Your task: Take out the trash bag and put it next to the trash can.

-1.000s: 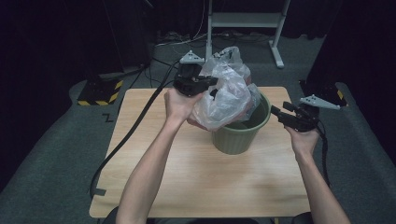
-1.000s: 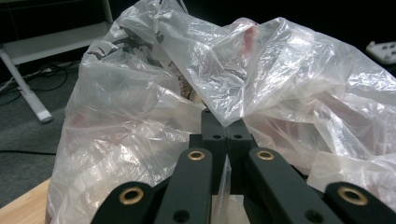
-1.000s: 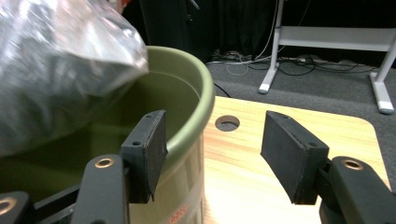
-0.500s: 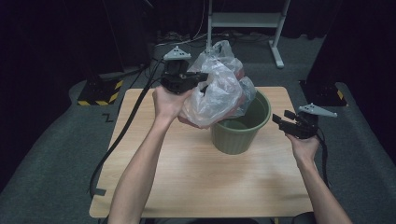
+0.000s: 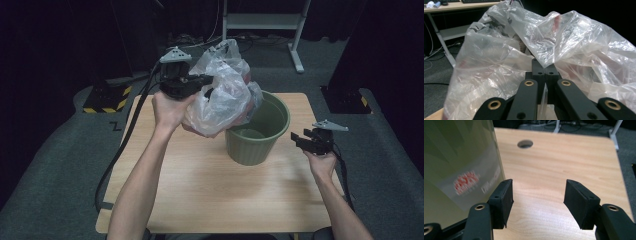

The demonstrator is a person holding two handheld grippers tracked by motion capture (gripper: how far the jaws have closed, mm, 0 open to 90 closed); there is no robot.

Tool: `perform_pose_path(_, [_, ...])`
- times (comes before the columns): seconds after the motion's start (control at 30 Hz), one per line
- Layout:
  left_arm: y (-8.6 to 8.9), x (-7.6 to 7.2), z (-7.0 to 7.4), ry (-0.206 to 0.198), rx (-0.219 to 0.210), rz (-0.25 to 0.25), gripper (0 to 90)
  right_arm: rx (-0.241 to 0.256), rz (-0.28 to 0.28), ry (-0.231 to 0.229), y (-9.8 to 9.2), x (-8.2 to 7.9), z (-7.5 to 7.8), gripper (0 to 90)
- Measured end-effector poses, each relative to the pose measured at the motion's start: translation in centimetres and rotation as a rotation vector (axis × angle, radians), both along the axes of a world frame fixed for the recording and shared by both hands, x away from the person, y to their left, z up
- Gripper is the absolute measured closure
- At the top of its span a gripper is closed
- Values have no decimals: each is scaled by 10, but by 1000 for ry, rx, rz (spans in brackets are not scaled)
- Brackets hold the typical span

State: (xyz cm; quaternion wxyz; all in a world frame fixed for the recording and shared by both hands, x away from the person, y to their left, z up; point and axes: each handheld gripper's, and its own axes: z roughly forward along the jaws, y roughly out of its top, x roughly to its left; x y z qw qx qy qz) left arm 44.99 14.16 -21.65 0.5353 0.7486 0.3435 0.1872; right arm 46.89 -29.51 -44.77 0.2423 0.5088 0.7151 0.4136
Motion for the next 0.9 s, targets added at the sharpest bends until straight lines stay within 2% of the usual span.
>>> perform_pose_path(0.07, [4,-1,-1,3,1,8,900,-39,8,23,4,3,-9,395])
perform_pose_path(0.37, [22,-5,-3,5,-7,36,900,-83,37,88,18,9,-25,384])
perform_pose_path(0.4, [25,-6,-2,6,-16,38,900,-100,38,100,19,11,-29,383])
perform_pose_path(0.7, [37,-10,-2,0,-16,58,900,-147,29,137,22,14,-45,365])
perform_pose_path(0.9, [46,-12,-2,-1,-32,71,900,-158,26,152,24,14,-53,348])
